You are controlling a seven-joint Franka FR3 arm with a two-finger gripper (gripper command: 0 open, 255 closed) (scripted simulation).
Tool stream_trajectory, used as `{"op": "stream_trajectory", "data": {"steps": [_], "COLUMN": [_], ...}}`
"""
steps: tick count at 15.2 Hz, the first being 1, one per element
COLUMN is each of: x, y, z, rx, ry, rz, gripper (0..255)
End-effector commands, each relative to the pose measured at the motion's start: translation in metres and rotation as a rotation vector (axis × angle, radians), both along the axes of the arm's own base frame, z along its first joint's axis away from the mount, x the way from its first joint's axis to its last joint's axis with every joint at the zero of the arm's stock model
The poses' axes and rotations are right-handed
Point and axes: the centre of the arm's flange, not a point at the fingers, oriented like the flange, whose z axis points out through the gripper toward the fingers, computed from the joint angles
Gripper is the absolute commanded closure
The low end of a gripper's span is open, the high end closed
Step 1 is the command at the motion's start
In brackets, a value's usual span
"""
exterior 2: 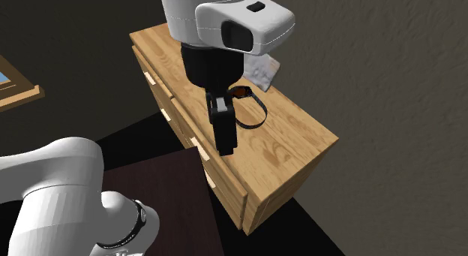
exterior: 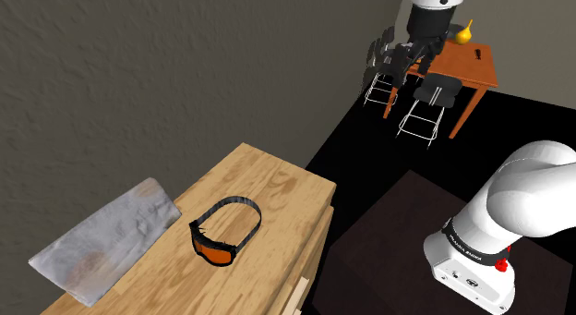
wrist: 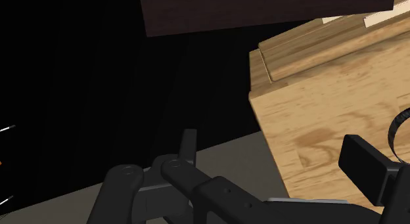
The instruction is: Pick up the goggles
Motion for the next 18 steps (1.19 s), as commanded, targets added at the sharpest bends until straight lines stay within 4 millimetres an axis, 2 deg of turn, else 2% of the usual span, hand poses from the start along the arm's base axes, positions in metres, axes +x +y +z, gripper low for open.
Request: {"op": "stream_trajectory", "data": {"steps": [1,18], "x": [0.000,0.073], "y": [0.000,0.110], "z": [0.000,-0.174], "rx": [0.000,0.067], "ry": [0.000,0.000], "rz": [0.000,-0.095], "gripper": [0,0]}}
